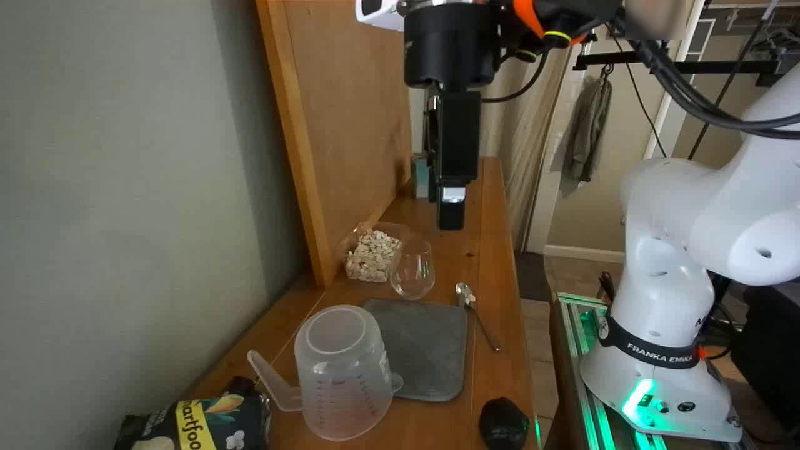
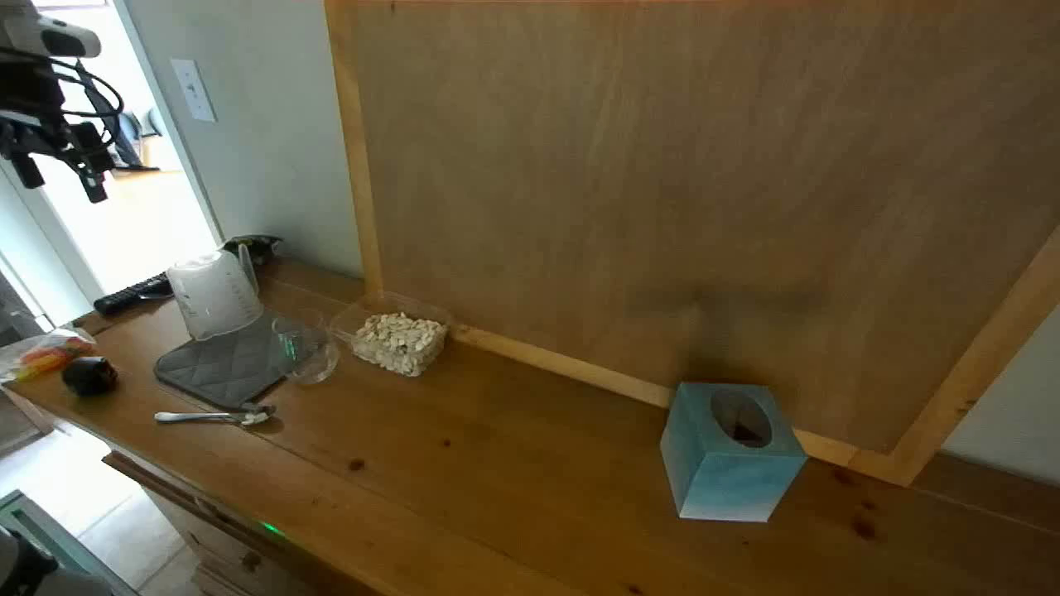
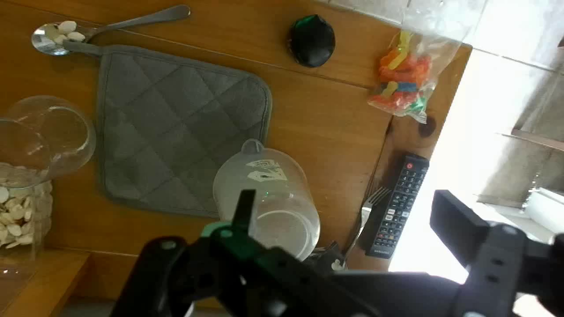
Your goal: Turn the clear jug over rand put it on the grey potholder
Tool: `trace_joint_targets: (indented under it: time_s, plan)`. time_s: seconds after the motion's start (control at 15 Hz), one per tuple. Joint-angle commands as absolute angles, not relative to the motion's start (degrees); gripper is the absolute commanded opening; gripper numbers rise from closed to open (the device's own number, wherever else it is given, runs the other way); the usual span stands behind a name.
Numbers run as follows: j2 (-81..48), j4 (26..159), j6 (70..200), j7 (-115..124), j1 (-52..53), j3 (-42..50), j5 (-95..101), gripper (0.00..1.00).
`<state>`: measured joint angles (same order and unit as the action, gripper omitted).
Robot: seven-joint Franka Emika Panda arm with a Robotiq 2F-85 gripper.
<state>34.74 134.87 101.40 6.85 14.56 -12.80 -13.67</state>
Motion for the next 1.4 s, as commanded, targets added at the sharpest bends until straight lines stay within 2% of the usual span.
trace_joint_targets:
  time_s: [0.0, 0.2, 0.47, 0.87, 1.33]
  plan:
    - [34.7, 134.7, 101.2, 6.7, 14.1, -13.1, -13.9, 1.0]
    - [34.7, 134.7, 101.2, 6.7, 14.1, -13.1, -13.9, 1.0]
    - [29.9, 133.3, 107.3, 6.1, 13.5, -13.5, -13.6, 1.0]
    - [20.7, 132.4, 117.5, 5.2, 13.2, -12.8, -13.3, 1.0]
    - [9.3, 127.6, 121.5, 5.1, 12.5, -12.3, -12.8, 1.0]
